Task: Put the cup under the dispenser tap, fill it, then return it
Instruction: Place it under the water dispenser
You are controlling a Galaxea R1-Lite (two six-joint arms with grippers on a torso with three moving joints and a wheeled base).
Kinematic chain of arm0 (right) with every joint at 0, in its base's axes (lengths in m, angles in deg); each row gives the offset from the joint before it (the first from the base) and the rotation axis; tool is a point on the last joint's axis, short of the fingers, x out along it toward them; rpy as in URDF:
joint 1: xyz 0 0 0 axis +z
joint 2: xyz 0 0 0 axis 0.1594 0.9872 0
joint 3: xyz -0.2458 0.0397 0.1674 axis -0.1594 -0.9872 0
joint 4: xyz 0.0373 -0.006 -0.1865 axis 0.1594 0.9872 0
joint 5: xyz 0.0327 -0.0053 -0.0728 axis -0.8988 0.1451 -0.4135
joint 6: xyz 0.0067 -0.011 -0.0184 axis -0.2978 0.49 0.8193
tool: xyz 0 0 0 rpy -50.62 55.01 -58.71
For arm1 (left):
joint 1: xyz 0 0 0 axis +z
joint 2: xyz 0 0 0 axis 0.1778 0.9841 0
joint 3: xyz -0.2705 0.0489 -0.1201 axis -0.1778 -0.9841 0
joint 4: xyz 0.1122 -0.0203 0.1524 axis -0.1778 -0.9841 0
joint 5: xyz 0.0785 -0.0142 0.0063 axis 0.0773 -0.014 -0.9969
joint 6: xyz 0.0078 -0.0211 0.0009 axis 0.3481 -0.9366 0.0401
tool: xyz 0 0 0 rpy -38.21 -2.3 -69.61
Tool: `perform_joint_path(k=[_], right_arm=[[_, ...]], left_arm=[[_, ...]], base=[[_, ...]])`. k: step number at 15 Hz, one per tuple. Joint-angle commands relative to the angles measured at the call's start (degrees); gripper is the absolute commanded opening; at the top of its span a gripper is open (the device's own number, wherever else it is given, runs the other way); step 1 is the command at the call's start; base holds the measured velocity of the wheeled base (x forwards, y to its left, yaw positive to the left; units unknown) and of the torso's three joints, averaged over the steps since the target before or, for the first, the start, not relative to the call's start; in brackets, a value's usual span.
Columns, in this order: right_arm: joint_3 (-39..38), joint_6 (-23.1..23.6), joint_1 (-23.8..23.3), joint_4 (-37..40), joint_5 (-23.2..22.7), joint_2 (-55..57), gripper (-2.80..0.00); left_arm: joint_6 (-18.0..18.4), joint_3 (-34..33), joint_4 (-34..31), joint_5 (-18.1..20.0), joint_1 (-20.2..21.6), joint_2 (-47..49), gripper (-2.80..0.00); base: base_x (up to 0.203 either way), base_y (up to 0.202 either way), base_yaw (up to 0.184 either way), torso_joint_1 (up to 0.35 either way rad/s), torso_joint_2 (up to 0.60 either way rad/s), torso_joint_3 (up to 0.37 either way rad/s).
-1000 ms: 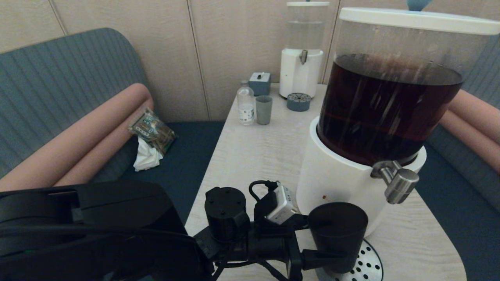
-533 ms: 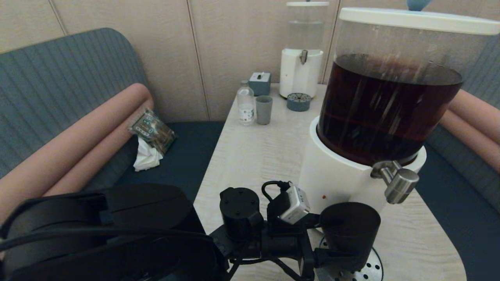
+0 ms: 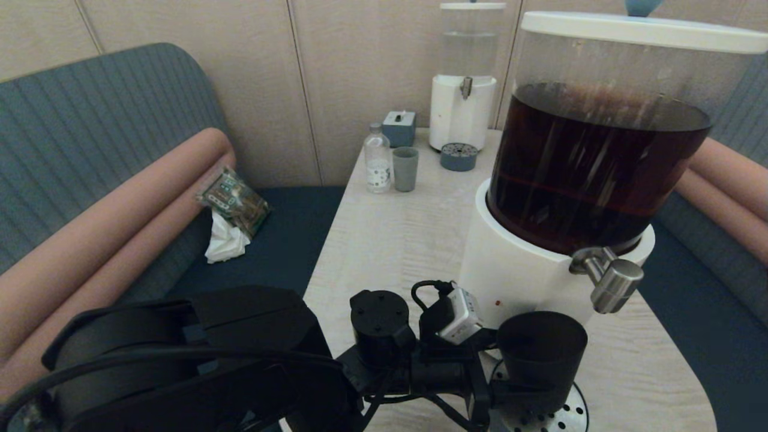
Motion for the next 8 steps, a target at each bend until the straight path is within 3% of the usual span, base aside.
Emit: perform_joint_path(k=[1,8], right_arm=[[-0.53,0.03,-0.01,-0.04,-0.01,0.04,-2.8],[-0.53,-0.21,-0.02,0.03,0.07,0.04,-2.8]], left_arm=[[-0.01,0.76,0.48,0.2,-0.17,0.72,-2.8],[-0.1,2.27,0.48,0.11,-0.62,2.2,-2.8]], base=[[0.0,0.0,0.0,0.0,0.0,0.0],[0.0,0.0,0.0,0.0,0.0,0.0]])
